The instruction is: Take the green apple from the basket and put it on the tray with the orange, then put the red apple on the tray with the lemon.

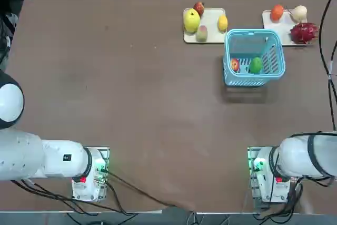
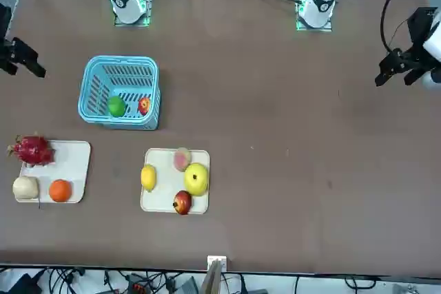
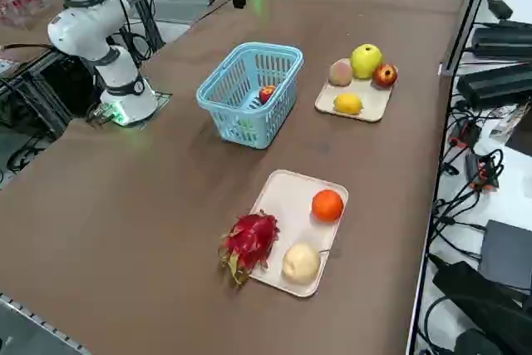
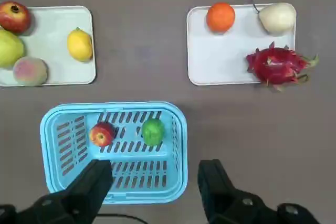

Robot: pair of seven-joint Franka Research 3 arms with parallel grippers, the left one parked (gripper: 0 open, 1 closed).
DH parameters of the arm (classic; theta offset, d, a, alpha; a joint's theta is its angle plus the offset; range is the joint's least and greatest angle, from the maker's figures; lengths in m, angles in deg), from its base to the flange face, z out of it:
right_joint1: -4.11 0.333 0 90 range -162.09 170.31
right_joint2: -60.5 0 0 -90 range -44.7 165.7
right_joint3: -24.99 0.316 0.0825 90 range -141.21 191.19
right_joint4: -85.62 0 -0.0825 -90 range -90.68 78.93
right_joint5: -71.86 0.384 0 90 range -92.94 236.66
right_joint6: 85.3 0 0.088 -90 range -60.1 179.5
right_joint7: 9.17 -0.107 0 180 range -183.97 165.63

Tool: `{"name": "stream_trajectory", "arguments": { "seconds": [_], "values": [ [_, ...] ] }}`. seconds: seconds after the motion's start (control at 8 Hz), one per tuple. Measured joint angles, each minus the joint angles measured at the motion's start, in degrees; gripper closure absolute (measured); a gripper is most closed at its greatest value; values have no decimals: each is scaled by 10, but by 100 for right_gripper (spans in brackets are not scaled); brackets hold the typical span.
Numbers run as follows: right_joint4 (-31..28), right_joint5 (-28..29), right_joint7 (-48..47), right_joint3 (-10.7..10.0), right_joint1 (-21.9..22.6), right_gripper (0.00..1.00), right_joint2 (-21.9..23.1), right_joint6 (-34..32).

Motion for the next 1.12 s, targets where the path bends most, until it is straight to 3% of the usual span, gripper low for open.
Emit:
{"name": "stream_trajectory", "arguments": {
  "seconds": [0.62, 0.88, 1.12],
  "values": [
    [-6, 0, 0, 4, 1, 0, -2, -7],
    [-57, 0, 0, 5, 10, 0, -3, 7],
    [-158, 0, -2, 7, 28, 0, 18, 74]
  ]
}}
